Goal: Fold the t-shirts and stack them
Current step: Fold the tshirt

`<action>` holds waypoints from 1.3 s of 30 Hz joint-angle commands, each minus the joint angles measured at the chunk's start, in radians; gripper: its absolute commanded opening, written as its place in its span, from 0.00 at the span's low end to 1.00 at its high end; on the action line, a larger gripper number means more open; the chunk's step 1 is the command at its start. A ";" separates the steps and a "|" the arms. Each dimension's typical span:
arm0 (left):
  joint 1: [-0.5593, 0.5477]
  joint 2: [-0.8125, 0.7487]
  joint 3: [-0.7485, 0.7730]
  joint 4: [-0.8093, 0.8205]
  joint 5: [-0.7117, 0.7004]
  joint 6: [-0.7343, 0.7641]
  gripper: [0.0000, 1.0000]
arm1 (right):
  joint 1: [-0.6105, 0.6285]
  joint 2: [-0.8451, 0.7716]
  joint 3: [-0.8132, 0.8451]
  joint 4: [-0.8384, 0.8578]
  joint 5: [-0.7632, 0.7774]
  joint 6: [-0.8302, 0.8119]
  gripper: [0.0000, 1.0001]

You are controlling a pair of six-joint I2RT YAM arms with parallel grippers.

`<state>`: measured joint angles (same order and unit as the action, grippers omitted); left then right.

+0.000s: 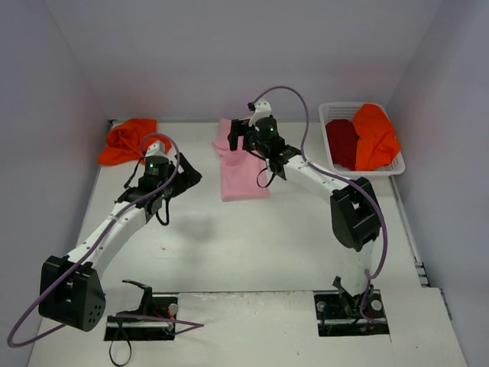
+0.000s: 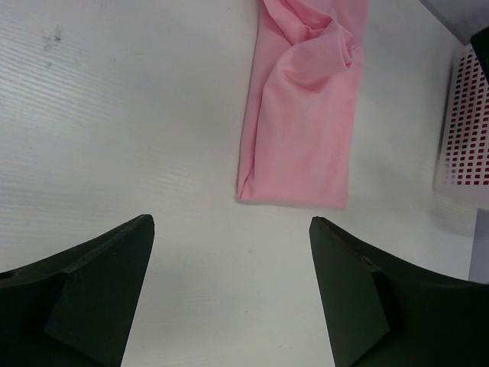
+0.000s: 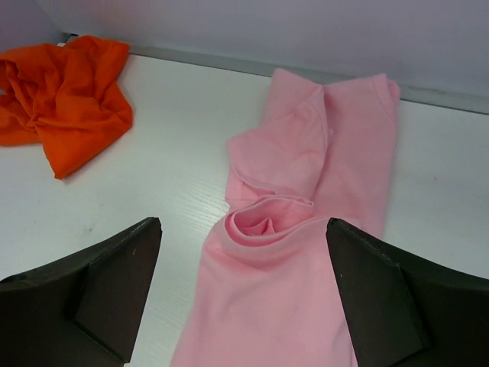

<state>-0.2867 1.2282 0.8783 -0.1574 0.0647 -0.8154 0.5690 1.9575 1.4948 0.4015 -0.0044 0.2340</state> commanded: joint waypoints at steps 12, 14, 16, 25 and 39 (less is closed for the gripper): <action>-0.181 0.109 -0.044 0.239 -0.009 -0.117 0.78 | -0.032 -0.325 -0.405 0.063 0.093 0.030 0.85; -0.198 0.134 -0.056 0.283 -0.003 -0.131 0.78 | -0.041 -0.344 -0.456 0.080 0.074 0.060 0.85; -0.206 0.168 -0.058 0.308 0.000 -0.133 0.78 | -0.044 -0.356 -0.484 0.082 0.067 0.079 0.84; -0.212 0.286 -0.050 0.364 0.007 -0.125 0.78 | -0.043 -0.420 -0.631 0.115 0.031 0.142 0.81; -0.212 0.387 0.033 0.389 0.029 -0.099 0.78 | -0.014 -0.427 -0.748 0.178 0.017 0.189 0.73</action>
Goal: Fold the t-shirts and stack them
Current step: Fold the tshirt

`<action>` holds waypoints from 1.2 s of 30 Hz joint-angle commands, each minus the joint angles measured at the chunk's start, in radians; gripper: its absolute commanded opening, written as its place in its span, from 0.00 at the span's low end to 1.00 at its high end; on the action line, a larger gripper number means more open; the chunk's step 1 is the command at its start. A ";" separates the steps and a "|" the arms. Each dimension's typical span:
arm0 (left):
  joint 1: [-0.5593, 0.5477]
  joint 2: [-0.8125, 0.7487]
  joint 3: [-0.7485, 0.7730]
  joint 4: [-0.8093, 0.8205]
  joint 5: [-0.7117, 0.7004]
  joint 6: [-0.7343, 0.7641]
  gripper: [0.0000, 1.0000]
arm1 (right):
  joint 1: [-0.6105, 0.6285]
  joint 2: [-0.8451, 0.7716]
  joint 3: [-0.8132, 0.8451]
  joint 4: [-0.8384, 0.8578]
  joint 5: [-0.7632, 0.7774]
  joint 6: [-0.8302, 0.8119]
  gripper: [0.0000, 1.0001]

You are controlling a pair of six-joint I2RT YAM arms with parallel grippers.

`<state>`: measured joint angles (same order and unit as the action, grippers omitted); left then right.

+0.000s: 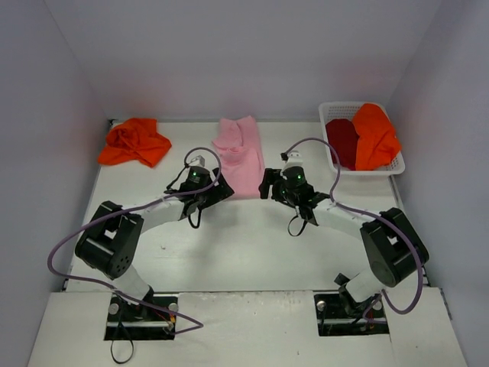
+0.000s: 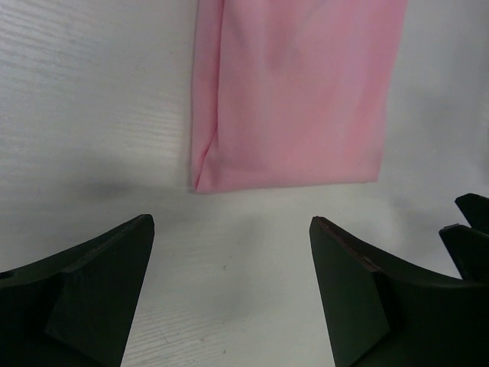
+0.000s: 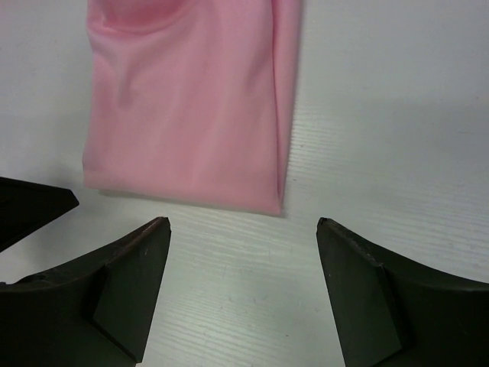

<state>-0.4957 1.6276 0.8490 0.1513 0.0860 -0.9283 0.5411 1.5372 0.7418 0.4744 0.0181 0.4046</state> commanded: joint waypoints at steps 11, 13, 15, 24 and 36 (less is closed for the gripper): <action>-0.001 0.058 0.131 0.077 0.015 0.034 0.78 | 0.022 0.078 0.013 0.158 -0.007 0.031 0.71; -0.001 0.067 0.133 0.085 0.018 0.032 0.78 | 0.020 0.093 0.016 0.162 -0.009 0.031 0.71; -0.001 0.083 0.136 0.094 0.023 0.029 0.78 | 0.022 0.103 0.019 0.165 -0.007 0.028 0.71; 0.005 0.133 0.153 0.111 0.029 0.036 0.78 | 0.020 0.167 0.039 0.187 -0.007 0.020 0.70; 0.014 0.158 0.148 0.126 0.035 0.039 0.78 | 0.020 0.215 0.056 0.207 -0.009 0.019 0.70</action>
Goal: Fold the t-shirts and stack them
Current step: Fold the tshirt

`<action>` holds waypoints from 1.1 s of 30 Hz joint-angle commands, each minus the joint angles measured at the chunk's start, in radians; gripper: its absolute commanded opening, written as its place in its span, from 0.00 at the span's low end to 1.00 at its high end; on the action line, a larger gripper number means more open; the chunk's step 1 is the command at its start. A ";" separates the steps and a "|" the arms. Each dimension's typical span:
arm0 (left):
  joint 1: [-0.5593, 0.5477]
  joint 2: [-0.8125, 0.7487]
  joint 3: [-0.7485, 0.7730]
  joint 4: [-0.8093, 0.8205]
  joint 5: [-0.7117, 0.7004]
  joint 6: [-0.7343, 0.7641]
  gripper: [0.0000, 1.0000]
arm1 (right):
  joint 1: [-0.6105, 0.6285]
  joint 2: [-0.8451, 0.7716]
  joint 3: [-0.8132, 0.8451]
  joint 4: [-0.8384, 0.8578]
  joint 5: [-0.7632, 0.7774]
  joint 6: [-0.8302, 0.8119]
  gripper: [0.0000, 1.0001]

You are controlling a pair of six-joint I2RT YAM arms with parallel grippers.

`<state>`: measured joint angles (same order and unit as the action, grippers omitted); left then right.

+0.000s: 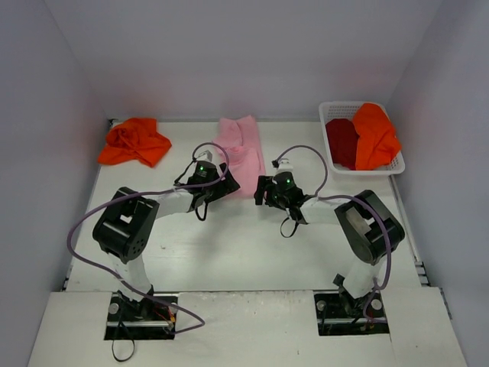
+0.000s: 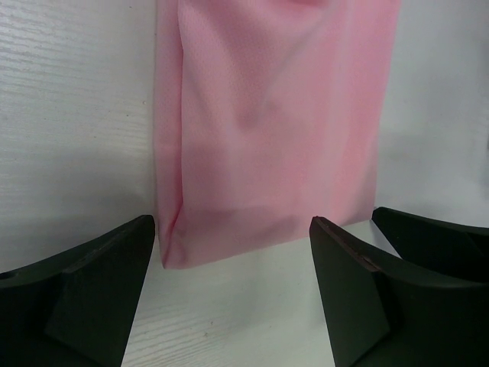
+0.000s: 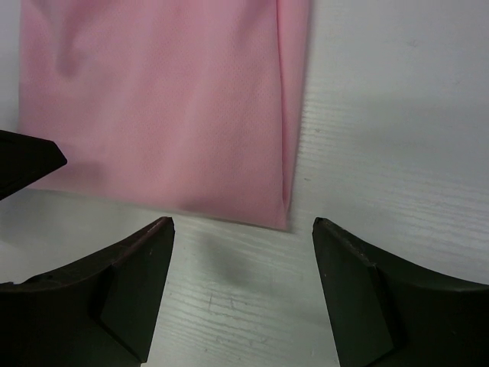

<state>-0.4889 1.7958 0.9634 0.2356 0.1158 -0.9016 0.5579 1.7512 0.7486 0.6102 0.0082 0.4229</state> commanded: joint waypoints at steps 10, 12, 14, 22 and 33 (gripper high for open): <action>0.015 -0.021 0.018 0.042 0.005 0.013 0.78 | 0.004 0.034 0.064 0.088 0.003 0.011 0.66; 0.015 -0.022 0.014 0.044 0.004 0.013 0.78 | 0.004 0.041 0.067 0.089 0.001 0.013 0.65; 0.015 -0.024 0.011 0.044 0.004 0.013 0.78 | 0.004 0.045 0.069 0.089 0.001 0.014 0.63; 0.019 -0.039 0.001 0.041 0.001 0.020 0.78 | 0.005 0.054 0.063 0.103 0.003 0.031 0.55; 0.033 -0.061 -0.014 0.031 0.001 0.024 0.78 | 0.010 0.065 0.061 0.112 -0.024 0.040 0.37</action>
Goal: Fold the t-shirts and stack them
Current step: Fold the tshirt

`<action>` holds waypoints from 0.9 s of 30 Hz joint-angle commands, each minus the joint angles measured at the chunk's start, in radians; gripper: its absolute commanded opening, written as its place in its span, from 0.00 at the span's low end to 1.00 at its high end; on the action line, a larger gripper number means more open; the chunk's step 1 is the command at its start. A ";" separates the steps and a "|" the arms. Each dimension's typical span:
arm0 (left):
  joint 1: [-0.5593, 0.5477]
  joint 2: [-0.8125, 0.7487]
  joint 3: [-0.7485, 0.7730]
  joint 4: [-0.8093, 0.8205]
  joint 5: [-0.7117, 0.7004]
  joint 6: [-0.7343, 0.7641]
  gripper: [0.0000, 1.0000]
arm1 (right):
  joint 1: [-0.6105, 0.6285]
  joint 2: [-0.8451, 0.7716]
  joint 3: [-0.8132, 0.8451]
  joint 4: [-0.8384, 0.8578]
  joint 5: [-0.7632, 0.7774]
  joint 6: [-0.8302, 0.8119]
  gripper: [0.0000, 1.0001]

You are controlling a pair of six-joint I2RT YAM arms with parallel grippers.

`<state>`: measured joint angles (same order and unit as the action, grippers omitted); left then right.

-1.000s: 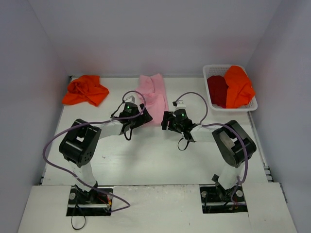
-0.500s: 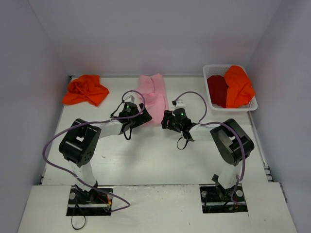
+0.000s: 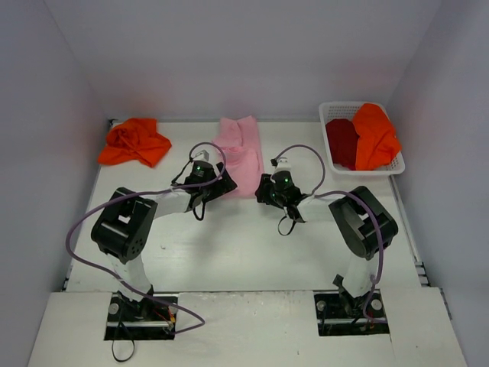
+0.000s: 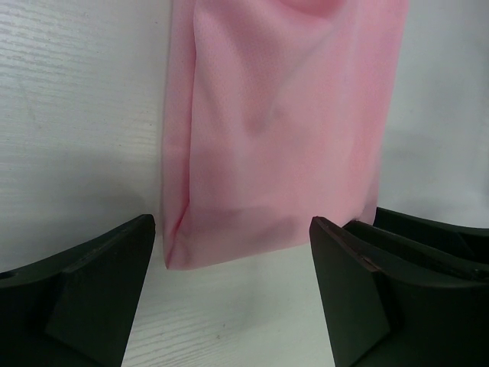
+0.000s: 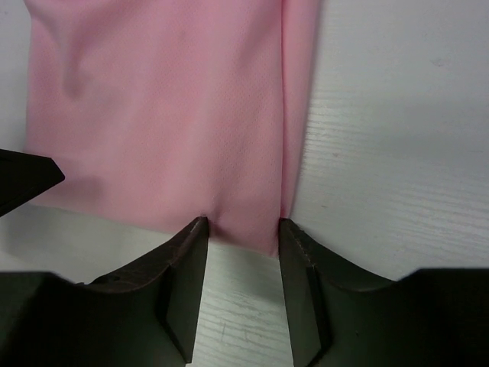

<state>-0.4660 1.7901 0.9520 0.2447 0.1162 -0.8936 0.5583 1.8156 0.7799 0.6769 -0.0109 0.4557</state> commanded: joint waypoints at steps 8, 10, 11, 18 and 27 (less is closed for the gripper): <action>0.010 -0.055 -0.010 0.031 0.002 0.015 0.77 | 0.009 -0.002 0.033 0.029 -0.011 0.009 0.10; 0.010 -0.063 -0.019 0.031 0.000 0.016 0.77 | 0.011 -0.007 0.035 0.015 -0.020 0.011 0.07; 0.010 -0.064 -0.022 0.031 -0.001 0.015 0.77 | 0.011 -0.012 0.036 0.007 -0.020 0.011 0.06; 0.010 -0.113 -0.062 0.024 -0.009 0.008 0.77 | 0.035 -0.110 -0.030 -0.045 0.005 0.000 0.00; 0.012 -0.219 -0.113 -0.044 -0.047 0.031 0.77 | 0.114 -0.266 -0.129 -0.132 0.087 0.015 0.00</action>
<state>-0.4633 1.6588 0.8330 0.2043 0.0994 -0.8894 0.6445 1.6238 0.6643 0.5564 0.0189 0.4648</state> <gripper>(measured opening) 0.770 0.031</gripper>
